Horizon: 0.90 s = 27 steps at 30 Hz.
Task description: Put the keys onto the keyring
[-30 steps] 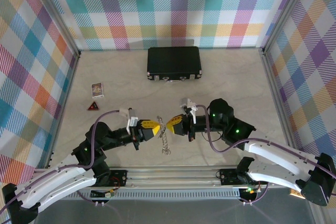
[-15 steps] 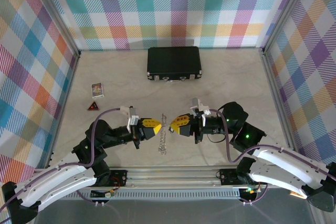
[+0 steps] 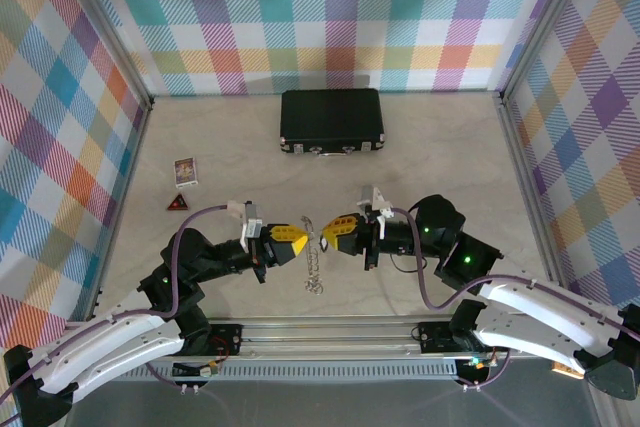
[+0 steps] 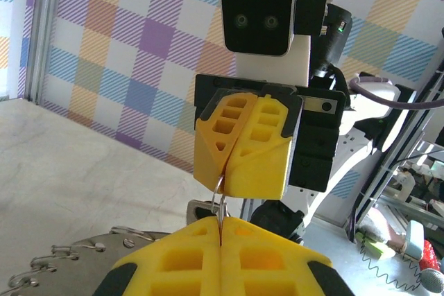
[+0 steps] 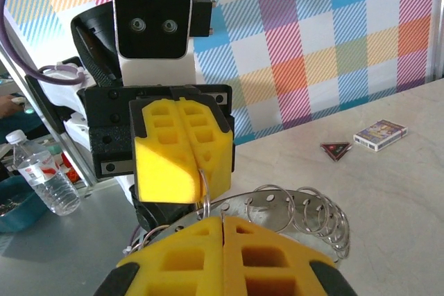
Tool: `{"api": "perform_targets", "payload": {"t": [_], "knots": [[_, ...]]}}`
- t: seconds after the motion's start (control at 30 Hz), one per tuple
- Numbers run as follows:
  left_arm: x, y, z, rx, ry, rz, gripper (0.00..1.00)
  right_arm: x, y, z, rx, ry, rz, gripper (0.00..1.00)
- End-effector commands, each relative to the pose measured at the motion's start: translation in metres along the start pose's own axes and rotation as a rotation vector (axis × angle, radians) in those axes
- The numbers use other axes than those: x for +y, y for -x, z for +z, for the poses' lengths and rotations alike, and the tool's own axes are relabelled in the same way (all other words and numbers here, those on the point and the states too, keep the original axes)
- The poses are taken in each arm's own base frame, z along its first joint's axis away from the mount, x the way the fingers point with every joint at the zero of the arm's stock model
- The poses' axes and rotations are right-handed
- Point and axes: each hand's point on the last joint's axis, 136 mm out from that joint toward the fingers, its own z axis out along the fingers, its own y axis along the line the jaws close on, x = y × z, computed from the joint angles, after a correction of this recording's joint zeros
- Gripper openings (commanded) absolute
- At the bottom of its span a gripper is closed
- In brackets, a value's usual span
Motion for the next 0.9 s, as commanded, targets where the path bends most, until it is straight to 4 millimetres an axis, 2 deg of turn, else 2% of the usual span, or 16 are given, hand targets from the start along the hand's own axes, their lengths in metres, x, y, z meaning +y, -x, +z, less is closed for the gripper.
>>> {"api": "perform_targets", "payload": {"t": [0.0, 0.53, 0.87], "knots": [[-0.008, 0.016, -0.002, -0.064, -0.036, 0.035, 0.00, 0.005, 0.014, 0.001, -0.049, 0.017, -0.014, 0.00], [-0.001, 0.014, -0.001, -0.073, -0.010, 0.045, 0.00, 0.005, 0.015, 0.003, -0.029, 0.019, 0.047, 0.00], [0.004, 0.009, -0.001, -0.072, 0.013, 0.046, 0.00, 0.006, 0.017, 0.000, -0.083, 0.024, 0.061, 0.00]]}}
